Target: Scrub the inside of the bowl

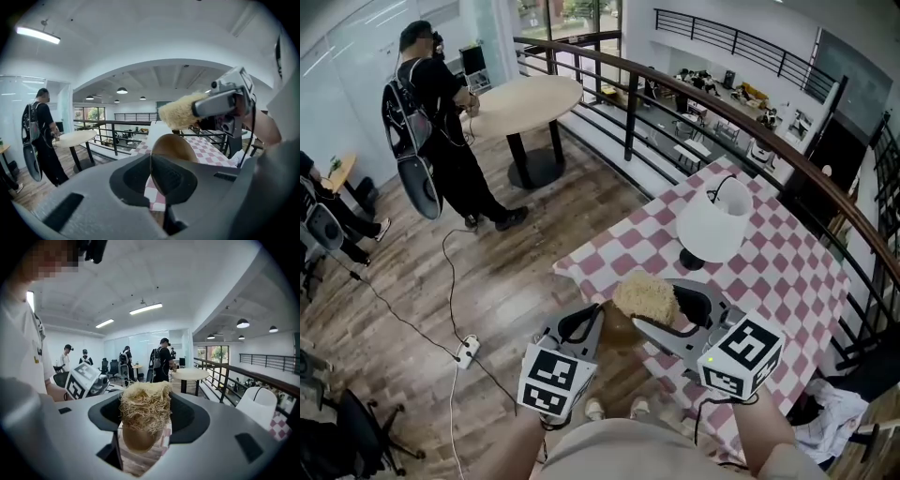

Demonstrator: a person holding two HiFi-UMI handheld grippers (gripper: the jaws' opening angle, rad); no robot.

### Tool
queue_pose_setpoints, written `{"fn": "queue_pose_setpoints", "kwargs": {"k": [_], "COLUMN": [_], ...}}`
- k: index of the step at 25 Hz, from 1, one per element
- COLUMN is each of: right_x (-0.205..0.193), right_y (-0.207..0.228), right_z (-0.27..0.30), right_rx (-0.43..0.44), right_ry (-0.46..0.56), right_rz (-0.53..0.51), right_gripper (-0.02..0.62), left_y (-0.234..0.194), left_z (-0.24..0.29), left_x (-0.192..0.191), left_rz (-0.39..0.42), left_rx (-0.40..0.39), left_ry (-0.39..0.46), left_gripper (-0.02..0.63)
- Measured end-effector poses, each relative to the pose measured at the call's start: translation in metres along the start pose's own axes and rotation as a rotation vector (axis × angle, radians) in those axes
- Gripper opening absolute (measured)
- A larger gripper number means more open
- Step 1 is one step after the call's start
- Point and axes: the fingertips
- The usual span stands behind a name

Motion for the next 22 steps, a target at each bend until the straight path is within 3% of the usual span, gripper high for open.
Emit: {"fn": "queue_pose_setpoints", "kwargs": {"k": [4, 10, 17, 22], "right_x": [0.009, 0.004, -0.011, -0.021], "right_y": [0.014, 0.007, 0.014, 0.029], "right_z": [0.009, 0.027, 0.027, 0.016], "right_rx": [0.063, 0.148, 0.197, 0.168], "right_ry": [-0.016, -0.089, -0.091, -0.072], "right_rz": [0.068, 0.114, 0.204, 0.258], "right_gripper": [0.264, 0.264, 0.264, 0.264], "left_y": [0.025, 0.038, 0.036, 0.025], "left_z": [-0.006, -0.008, -0.008, -0.010], "left_x": [0.018, 0.024, 0.017, 0.014], "left_rz": [0.162, 0.347, 0.307, 0.264], "left_rx": [-0.040, 0.036, 0.037, 0.052], "left_ry": [0.025, 0.008, 0.017, 0.019], "left_gripper": [0.025, 0.025, 0.025, 0.025]}}
Point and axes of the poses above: the fingertips, and each gripper's own axes: z forward along the fingers, y to its right, x out of its top, and after that the axes turned 15 degrees about -y, right-handed
